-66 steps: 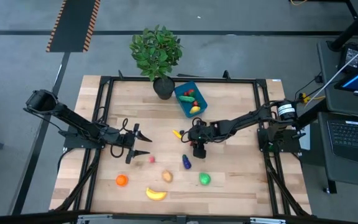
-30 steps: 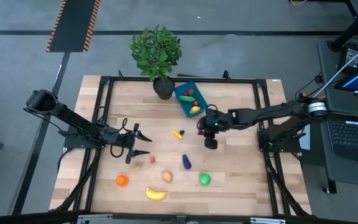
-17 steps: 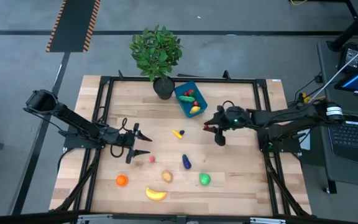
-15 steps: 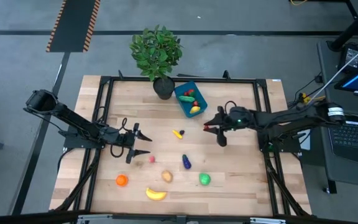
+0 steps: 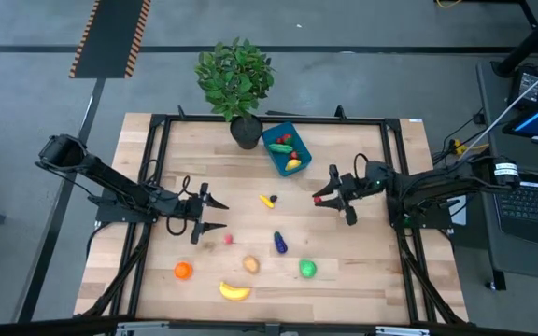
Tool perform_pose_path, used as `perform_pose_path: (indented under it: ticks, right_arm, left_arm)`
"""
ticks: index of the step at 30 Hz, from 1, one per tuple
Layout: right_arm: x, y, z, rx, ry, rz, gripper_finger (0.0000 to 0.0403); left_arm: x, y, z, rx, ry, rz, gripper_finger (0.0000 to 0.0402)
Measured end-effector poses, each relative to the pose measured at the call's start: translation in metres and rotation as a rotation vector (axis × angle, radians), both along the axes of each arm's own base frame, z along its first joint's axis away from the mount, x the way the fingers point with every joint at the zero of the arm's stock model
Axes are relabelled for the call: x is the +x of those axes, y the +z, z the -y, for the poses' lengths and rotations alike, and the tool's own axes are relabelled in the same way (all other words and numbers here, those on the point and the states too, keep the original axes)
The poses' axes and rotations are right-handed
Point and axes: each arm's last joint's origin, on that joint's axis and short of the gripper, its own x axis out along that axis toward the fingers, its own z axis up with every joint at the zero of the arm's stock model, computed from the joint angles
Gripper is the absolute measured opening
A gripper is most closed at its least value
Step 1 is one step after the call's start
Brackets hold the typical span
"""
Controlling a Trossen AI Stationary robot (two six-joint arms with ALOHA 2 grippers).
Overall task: Pick and placing Produce into tupperware
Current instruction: Put the raspberry into the blue bin
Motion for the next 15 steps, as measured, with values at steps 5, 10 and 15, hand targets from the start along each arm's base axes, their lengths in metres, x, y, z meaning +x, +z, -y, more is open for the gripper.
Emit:
perform_pose_path:
  ticks: [5, 10, 15]
  right_arm:
    - [-0.002, -0.0001, 0.0, 0.012, 0.034, 0.016, 0.0114]
    - [-0.0019, 0.0008, 0.0, 0.007, 0.033, 0.027, 0.0114]
    - [-0.0015, 0.0023, 0.0015, 0.0, -0.015, 0.043, 0.0114]
  left_arm:
    - [0.0, 0.0, 0.0, 0.0, 0.0, 0.0, 0.0253]
    - [0.0, 0.0, 0.0, 0.0, 0.0, 0.0, 0.0253]
    - [0.0, 0.0001, 0.0, 0.0, 0.001, 0.001, 0.0253]
